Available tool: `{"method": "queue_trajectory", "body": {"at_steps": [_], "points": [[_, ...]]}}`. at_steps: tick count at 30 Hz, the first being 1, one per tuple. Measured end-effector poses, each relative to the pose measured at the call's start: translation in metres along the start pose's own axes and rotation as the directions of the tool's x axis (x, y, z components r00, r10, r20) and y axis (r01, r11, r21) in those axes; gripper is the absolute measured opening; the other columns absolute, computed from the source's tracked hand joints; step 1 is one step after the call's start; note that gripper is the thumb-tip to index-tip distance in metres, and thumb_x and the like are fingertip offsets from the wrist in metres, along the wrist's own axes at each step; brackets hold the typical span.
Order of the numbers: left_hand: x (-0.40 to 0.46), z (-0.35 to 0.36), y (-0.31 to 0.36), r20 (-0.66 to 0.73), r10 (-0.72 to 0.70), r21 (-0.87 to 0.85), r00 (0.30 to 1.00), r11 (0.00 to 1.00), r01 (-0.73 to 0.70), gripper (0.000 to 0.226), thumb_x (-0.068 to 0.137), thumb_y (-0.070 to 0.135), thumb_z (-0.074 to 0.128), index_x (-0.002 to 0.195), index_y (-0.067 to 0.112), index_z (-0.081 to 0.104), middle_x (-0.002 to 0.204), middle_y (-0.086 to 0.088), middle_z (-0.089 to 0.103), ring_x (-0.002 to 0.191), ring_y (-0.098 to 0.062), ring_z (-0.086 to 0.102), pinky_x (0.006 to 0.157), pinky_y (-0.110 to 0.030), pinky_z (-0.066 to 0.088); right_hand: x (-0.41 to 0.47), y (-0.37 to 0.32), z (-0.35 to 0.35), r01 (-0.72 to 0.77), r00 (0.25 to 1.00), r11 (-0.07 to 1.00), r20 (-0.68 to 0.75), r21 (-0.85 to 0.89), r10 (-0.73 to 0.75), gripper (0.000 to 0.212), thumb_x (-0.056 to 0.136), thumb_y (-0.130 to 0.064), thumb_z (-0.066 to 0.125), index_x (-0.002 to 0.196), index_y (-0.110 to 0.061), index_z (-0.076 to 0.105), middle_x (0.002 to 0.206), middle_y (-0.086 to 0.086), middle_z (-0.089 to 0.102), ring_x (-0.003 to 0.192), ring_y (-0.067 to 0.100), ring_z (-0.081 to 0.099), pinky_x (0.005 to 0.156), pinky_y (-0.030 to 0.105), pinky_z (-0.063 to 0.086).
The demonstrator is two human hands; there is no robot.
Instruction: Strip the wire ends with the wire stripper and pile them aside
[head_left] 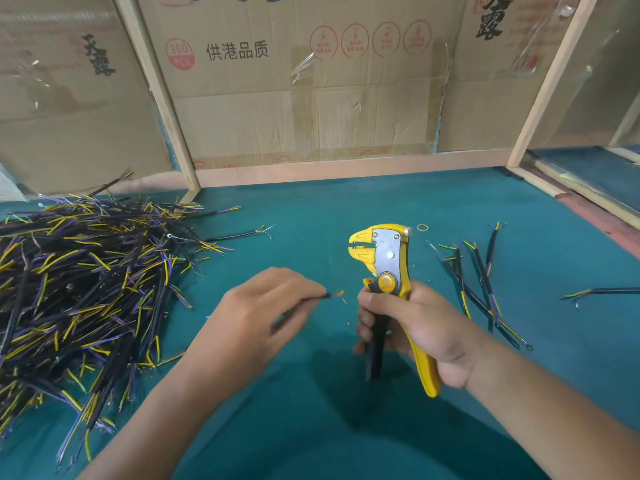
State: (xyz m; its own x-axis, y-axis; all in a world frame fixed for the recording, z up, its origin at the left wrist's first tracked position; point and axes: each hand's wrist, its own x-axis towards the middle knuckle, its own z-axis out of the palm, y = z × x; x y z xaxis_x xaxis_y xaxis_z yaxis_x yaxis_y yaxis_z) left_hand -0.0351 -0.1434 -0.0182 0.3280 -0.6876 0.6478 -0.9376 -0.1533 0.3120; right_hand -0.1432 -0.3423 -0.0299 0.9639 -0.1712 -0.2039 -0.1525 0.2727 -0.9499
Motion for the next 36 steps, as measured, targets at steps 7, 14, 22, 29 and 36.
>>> {"method": "queue_trajectory", "body": {"at_steps": [7,14,22,29,36], "points": [[0.062,0.006,0.04,0.155,-0.398,-0.303,0.904,0.852,0.427,0.014,0.089,0.023,0.072,0.098,0.028,0.063,0.073,0.015,0.073,0.058,-0.002,0.063,0.06,-0.017,0.048,0.002,0.006,0.012,-0.267,0.964,0.906,0.098,0.329,0.248,0.017,0.081,-0.018,0.065,0.089,-0.003,0.061,0.074,0.012,0.054,0.063,0.027,0.054,0.071,0.048,0.058],[0.161,0.086,0.063,0.344,-0.5,-0.42,0.795,0.675,0.607,0.021,0.083,0.003,0.063,0.063,0.01,0.061,0.071,-0.019,0.073,0.048,-0.019,0.059,0.051,-0.025,0.052,-0.002,0.027,0.028,-0.457,0.884,0.827,0.268,0.328,0.382,0.016,0.087,-0.017,0.057,0.082,-0.003,0.064,0.076,0.012,0.053,0.065,0.027,0.055,0.076,0.048,0.056],[0.177,0.125,0.046,0.586,-0.456,-0.302,0.67,0.644,0.703,0.027,0.096,0.017,0.065,0.104,-0.008,0.067,0.099,-0.022,0.073,0.094,-0.032,0.074,0.083,-0.041,0.061,-0.004,0.024,0.019,-0.435,0.892,0.837,0.284,0.333,0.351,0.014,0.087,-0.014,0.062,0.088,0.0,0.062,0.082,0.016,0.054,0.071,0.03,0.056,0.081,0.05,0.056],[0.116,0.034,-0.02,0.288,-0.469,-0.254,0.835,0.803,0.539,0.01,0.095,0.012,0.064,0.09,0.019,0.068,0.081,0.001,0.072,0.076,-0.015,0.069,0.072,-0.035,0.057,0.0,0.014,0.013,-0.368,0.927,0.851,0.22,0.376,0.304,0.03,0.081,-0.022,0.066,0.101,0.001,0.067,0.076,0.012,0.055,0.064,0.026,0.055,0.074,0.045,0.057],[-0.013,-0.03,-0.094,0.197,-0.728,0.201,0.657,0.686,0.699,0.027,0.081,0.034,0.082,0.069,0.02,0.062,0.055,0.008,0.051,0.049,-0.005,0.041,0.048,-0.018,0.032,0.001,0.009,0.005,-0.245,0.962,0.894,0.212,0.375,0.174,0.046,0.076,-0.013,0.065,0.119,-0.012,0.049,0.085,0.015,0.053,0.073,0.03,0.054,0.074,0.046,0.054]]}}
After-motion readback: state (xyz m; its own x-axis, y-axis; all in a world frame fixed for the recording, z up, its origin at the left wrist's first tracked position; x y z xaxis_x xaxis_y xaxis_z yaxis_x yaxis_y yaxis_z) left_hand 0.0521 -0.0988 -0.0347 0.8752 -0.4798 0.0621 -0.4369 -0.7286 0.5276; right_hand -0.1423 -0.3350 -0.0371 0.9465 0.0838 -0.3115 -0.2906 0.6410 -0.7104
